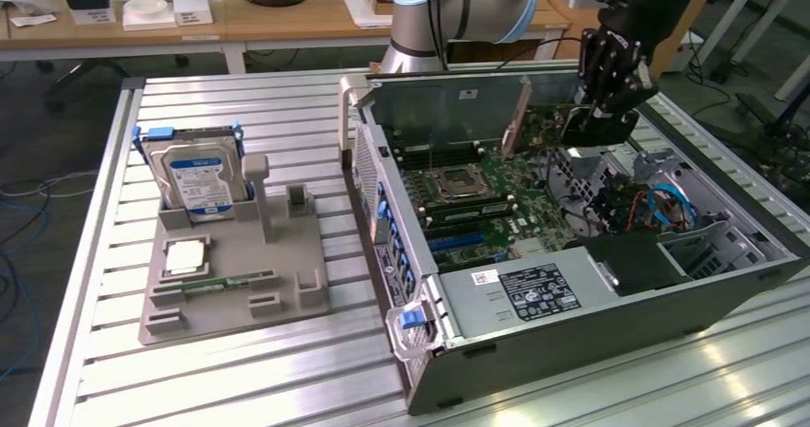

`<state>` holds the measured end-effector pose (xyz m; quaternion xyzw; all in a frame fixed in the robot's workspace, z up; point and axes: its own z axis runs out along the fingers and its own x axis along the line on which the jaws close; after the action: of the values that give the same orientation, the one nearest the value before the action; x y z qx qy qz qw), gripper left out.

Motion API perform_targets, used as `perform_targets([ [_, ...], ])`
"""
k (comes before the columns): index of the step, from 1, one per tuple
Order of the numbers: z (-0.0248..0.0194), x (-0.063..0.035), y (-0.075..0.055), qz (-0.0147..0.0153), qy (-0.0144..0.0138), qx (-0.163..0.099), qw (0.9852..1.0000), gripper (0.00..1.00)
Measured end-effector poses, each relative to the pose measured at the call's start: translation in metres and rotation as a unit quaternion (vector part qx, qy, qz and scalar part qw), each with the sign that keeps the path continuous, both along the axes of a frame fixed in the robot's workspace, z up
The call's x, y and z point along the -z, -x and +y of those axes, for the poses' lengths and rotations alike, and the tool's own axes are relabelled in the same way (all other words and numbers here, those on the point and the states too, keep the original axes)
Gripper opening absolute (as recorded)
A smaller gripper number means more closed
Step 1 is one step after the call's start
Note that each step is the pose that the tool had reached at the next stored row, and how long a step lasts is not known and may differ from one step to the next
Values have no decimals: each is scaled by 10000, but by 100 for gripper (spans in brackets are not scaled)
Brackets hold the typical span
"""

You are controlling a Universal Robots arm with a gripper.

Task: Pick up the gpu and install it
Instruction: 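Insert the gpu into the slot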

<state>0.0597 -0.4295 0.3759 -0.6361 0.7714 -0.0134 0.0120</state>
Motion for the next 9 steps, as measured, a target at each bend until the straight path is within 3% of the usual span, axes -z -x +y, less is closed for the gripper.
perform_targets([
  [9, 0, 0, 0, 0, 0, -148, 9999, 27],
])
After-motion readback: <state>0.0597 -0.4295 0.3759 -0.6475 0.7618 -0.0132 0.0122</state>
